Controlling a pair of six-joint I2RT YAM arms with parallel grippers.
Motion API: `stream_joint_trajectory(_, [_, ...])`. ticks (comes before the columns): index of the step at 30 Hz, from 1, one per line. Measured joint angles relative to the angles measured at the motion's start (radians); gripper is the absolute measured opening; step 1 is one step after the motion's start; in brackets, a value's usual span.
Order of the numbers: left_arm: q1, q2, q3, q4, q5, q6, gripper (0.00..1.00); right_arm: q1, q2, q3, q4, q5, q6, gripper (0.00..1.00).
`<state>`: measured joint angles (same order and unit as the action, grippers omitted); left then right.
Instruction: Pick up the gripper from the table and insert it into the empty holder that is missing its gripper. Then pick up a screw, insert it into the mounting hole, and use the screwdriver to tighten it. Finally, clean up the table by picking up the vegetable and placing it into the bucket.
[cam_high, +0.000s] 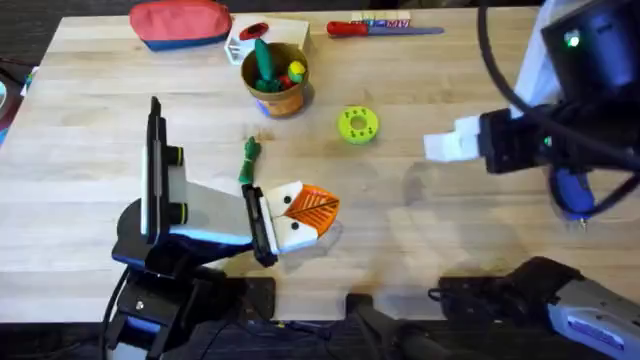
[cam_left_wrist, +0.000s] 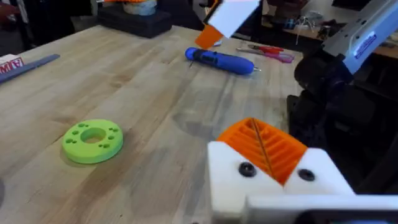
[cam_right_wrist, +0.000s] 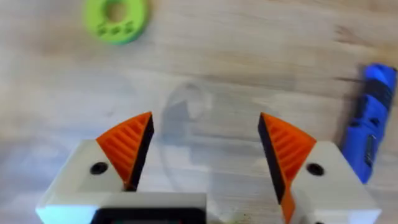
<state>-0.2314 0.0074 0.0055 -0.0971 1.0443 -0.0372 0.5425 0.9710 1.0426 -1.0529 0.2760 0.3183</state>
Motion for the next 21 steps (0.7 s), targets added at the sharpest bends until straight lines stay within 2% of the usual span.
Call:
stream_joint_trajectory(7, [0.000, 0.000, 0.000, 0.000, 0.000, 0.000, 0.006, -0.378, 0.099, -0.006, 0.073, -0.073, -0.092, 0.992])
stream_joint_trajectory(13, [0.000, 0.000, 0.000, 0.000, 0.000, 0.000, 0.006, -0.675, 0.254, -0.006, 0.135, -0.113, -0.217, 0.992])
stream_joint_trajectory(16, [0.000, 0.000, 0.000, 0.000, 0.000, 0.000, 0.006, -0.786, 0.326, -0.006, 0.135, -0.114, -0.313, 0.992])
stream_joint_trajectory(21, [0.000, 0.000, 0.000, 0.000, 0.000, 0.000, 0.006, -0.904, 0.364, -0.006, 0.138, -0.117, -0.515, 0.992])
